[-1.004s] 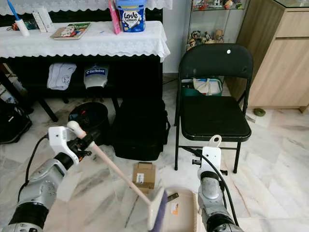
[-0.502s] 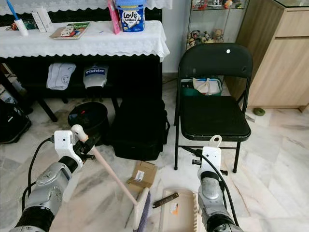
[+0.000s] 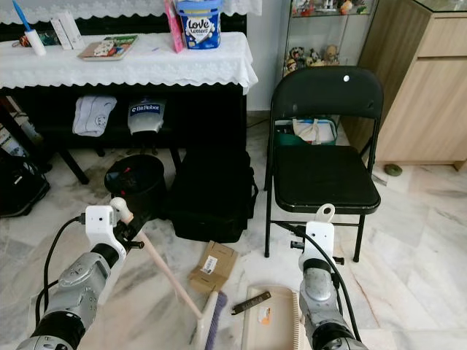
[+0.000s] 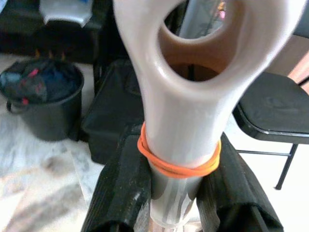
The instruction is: Sweep floor
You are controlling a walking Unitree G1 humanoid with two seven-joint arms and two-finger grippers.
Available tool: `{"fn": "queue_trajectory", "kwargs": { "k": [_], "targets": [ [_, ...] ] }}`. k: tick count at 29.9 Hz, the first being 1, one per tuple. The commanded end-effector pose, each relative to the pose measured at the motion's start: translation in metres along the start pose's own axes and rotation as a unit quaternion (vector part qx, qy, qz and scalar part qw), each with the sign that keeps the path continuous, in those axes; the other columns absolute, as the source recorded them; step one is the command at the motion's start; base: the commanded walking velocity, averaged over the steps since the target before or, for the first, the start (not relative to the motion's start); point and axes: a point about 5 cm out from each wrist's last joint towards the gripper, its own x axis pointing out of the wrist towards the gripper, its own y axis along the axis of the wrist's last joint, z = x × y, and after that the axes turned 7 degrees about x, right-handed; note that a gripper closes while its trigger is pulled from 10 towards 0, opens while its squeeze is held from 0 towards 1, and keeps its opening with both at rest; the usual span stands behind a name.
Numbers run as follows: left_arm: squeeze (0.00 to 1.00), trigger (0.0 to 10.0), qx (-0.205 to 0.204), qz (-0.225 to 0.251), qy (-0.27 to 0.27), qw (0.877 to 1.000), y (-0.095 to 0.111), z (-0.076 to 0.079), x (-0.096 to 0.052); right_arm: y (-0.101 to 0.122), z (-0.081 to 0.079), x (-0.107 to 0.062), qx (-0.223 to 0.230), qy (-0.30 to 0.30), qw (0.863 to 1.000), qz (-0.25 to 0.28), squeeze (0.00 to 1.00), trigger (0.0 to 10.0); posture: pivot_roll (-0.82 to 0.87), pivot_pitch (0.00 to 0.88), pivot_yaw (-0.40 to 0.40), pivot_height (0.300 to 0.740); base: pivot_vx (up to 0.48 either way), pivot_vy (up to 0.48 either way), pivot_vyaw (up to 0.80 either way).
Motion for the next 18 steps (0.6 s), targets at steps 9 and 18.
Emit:
{"fn": "queue_trajectory", "kwargs": {
  "k": [9,18],
  "targets": [
    [0.0,10.0,-0.065,-0.047,-0.04,0.996,-0.017,0.0,-0.004,-0.007,0.001,-0.002,-0.005,0.001,1.0,-0.02,0.0,10.0,0.04,0.012,0.072,0.74,0.0,0.0,0.0],
    [0.0,10.0,-0.08,-0.037,-0.133,0.987,-0.006,0.012,-0.001,-0.003,0.0,0.001,-0.003,0.005,1.0,-0.018,0.0,10.0,0.04,0.0,0.07,0.74,0.0,0.0,0.0]
  ]
}}
